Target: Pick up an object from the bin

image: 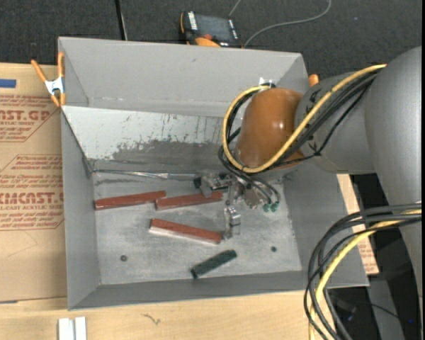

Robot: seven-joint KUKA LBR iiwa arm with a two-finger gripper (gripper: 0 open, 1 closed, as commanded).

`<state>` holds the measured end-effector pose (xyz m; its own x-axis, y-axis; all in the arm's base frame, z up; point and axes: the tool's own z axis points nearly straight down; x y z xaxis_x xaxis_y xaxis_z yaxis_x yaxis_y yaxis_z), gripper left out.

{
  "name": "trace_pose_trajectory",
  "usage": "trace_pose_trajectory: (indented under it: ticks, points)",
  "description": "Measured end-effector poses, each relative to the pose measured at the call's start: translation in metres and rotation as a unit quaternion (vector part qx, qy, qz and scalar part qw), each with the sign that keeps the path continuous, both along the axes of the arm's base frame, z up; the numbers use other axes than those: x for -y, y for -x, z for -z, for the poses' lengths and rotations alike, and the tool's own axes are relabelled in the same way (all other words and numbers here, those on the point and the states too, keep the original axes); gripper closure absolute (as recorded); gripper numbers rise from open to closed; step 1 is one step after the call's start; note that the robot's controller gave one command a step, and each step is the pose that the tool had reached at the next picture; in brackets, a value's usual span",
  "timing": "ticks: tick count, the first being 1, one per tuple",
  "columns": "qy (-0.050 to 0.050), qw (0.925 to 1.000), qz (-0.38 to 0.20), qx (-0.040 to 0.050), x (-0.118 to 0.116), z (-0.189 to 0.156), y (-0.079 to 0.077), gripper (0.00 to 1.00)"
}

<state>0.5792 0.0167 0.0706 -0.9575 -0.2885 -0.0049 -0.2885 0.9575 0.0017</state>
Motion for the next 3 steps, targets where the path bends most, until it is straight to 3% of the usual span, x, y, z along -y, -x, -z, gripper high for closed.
trace_pose_trajectory:
  ticks: [1, 2, 3]
  points:
    - [0.002, 0.9770, -0.213, -0.0005, 0.040, 0.000, 0.028, 0.00]
    - [-0.001, 0.9676, -0.252, -0.0024, -0.048, -0.002, 0.072, 0.00]
    - [0.000, 0.9924, -0.123, -0.0011, -0.107, -0.007, 0.064, 0.00]
